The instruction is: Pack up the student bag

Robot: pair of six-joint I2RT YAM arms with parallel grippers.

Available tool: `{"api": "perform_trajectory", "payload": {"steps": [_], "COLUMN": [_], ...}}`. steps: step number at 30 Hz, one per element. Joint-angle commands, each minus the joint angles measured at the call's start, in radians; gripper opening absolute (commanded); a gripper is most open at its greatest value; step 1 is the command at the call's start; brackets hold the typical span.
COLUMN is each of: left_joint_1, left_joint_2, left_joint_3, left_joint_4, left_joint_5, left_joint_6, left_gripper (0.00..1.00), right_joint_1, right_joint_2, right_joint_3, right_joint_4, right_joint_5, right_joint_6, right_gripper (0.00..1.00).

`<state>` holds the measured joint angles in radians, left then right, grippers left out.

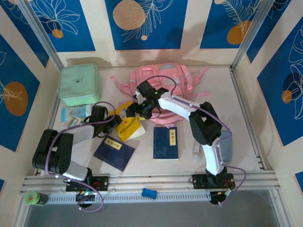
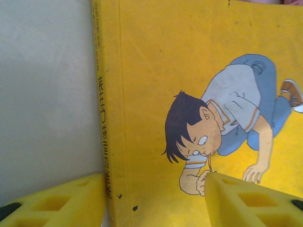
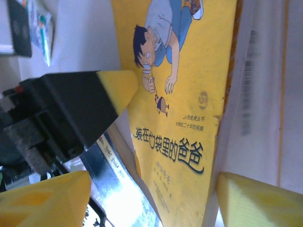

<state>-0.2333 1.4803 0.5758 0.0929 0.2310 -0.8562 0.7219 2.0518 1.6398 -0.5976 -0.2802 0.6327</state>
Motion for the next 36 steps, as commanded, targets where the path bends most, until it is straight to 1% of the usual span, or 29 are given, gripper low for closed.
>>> {"api": "perform_trajectory", "payload": {"steps": [1, 5, 8, 10, 15, 17, 18, 23, 26, 28, 30, 34, 36], "left_joint_1": [-0.008, -0.008, -0.008, -0.008, -0.008, -0.008, -0.008, -0.008, -0.008, -0.008, -0.008, -0.006, -0.005], "left_joint_2": [0.002, -0.002, -0.002, -0.002, -0.006, -0.003, -0.002, -0.009, -0.011, -0.016, -0.021, -0.045, -0.072], "left_joint_3": [-0.008, -0.007, -0.007, -0.007, -0.017, -0.014, -0.014, -0.017, -0.017, -0.018, -0.015, 0.010, 0.035], "left_joint_4": [0.001, -0.003, 0.000, 0.002, 0.021, 0.021, 0.023, 0.027, 0.030, 0.030, 0.028, -0.001, -0.059], "left_joint_5": [-0.009, -0.012, -0.007, -0.003, 0.007, 0.009, 0.011, 0.012, 0.023, 0.022, 0.024, 0.029, 0.011], "left_joint_6": [0.009, 0.008, 0.005, 0.003, -0.007, -0.007, -0.007, -0.010, -0.012, -0.014, -0.015, -0.004, 0.013], "left_gripper": [0.57, 0.57, 0.57, 0.56, 0.56, 0.56, 0.56, 0.56, 0.56, 0.56, 0.56, 0.57, 0.58], "right_joint_1": [-0.011, -0.008, -0.006, -0.005, -0.006, 0.003, 0.007, 0.002, 0.024, 0.028, 0.024, 0.027, 0.023], "right_joint_2": [-0.025, -0.009, -0.001, -0.001, 0.012, 0.025, 0.027, 0.041, 0.041, 0.048, 0.051, 0.030, 0.011], "right_joint_3": [-0.033, -0.034, -0.033, -0.037, -0.015, 0.011, 0.014, 0.033, 0.064, 0.078, 0.081, 0.102, 0.114], "right_joint_4": [0.021, 0.004, -0.001, 0.008, -0.014, -0.051, -0.057, -0.082, -0.110, -0.123, -0.116, -0.119, -0.118], "right_joint_5": [-0.095, -0.091, -0.098, -0.107, -0.121, -0.101, -0.085, -0.068, -0.036, -0.030, -0.051, -0.050, -0.052], "right_joint_6": [0.011, -0.005, -0.005, -0.002, 0.000, -0.009, -0.010, -0.020, -0.054, -0.056, -0.051, -0.063, -0.061], "right_gripper": [0.63, 0.55, 0.51, 0.45, 0.38, 0.38, 0.35, 0.29, 0.24, 0.17, 0.08, 0.00, 0.00]}}
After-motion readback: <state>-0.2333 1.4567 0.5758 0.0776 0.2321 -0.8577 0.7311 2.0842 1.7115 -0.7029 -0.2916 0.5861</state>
